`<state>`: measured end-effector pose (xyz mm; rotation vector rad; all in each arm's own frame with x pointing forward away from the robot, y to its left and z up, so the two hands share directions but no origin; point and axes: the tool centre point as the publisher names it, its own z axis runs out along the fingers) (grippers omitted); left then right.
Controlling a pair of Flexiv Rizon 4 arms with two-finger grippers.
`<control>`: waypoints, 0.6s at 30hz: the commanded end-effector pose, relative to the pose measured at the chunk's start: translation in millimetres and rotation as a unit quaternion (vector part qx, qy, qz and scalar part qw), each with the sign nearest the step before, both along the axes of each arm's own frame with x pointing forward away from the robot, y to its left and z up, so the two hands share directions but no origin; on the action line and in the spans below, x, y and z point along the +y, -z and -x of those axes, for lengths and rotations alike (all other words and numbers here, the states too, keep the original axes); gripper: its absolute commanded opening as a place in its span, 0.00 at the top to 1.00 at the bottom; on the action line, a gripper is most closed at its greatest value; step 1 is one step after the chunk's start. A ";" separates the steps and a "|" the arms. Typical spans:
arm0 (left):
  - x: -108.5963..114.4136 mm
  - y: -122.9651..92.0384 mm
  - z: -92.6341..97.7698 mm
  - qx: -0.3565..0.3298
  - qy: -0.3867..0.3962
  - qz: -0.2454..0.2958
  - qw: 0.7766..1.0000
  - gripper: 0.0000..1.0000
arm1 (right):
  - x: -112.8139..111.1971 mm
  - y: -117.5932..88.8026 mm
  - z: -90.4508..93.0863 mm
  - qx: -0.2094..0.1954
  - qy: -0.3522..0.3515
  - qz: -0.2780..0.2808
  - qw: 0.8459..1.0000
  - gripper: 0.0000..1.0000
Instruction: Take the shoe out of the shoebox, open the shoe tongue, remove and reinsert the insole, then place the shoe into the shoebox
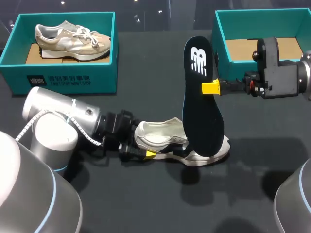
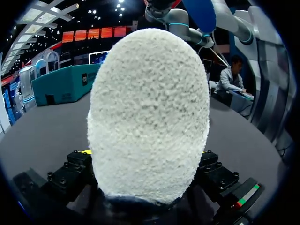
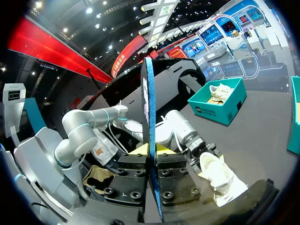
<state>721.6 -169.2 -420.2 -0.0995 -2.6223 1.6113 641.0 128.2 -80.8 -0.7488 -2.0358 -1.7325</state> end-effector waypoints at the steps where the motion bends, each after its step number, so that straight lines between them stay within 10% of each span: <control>1: 2.7 -4.0 2.7 -0.012 -0.001 -0.026 1.000 0.00 | 1.5 0.5 0.0 0.001 0.001 0.001 1.000 1.00; 18: 21.1 -11.6 6.1 -0.013 0.003 -0.081 0.997 0.00 | 1.5 0.5 0.0 0.001 0.001 0.001 1.000 1.00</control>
